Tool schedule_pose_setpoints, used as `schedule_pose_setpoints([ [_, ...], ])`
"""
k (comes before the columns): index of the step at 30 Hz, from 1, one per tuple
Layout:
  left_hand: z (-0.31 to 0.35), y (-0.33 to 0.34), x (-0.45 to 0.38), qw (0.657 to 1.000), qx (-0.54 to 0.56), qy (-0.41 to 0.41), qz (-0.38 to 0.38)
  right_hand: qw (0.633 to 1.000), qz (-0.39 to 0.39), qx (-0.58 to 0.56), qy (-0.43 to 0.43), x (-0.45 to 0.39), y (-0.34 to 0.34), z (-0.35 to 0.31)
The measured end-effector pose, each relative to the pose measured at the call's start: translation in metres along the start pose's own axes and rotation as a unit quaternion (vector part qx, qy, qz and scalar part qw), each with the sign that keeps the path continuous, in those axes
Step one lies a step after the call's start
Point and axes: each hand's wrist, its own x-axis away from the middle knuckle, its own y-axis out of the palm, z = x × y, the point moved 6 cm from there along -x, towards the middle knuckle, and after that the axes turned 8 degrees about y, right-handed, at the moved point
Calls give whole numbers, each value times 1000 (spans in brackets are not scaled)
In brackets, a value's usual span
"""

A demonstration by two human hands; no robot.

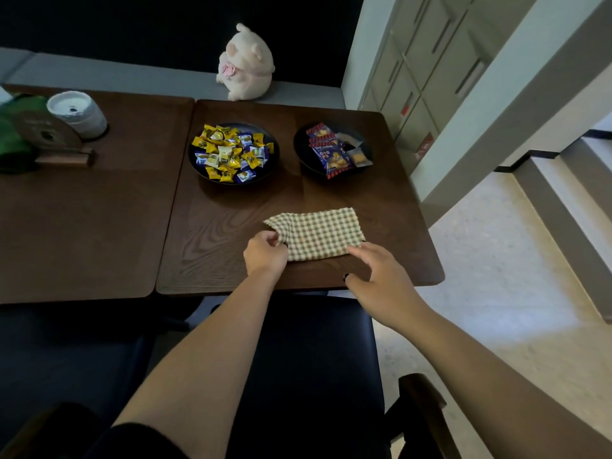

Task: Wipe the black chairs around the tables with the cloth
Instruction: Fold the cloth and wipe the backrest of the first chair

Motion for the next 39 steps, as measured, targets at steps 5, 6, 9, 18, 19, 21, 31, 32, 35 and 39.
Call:
schedule_pose_setpoints([
  [5, 52, -33, 41, 986, 96, 132, -40, 999, 34, -18, -15, 11, -19, -14],
  [6, 64, -43, 54, 980, 110, 158, -47, 998, 48, -27, -21, 15, -26, -20],
  [9, 99, -75, 98, 959, 154, 230, -67, 992, 79, -87, -35, 32, -46, -42],
  [18, 159, -152, 245, 888, 378, 219, -145, 963, -40, -242, -111, 133, -81, -96],
  [19, 163, -159, 260, 883, 385, 228, -141, 956, -58, -260, -122, 150, -84, -98],
  [21, 171, -172, 294, 878, 391, 243, -132, 945, -77, -278, -154, 186, -94, -95],
  [31, 152, -209, 481, 928, 190, 245, 207, 916, -52, -348, -195, 342, -153, -30],
  [32, 150, -205, 500, 927, 195, 250, 202, 913, -54, -357, -189, 352, -156, -23],
  [35, 153, -182, 543, 926, 269, 247, 97, 894, -102, -407, -159, 377, -155, -5],
  [39, 171, -157, 574, 923, 302, 237, -33, 871, -138, -448, -150, 403, -160, 8],
])
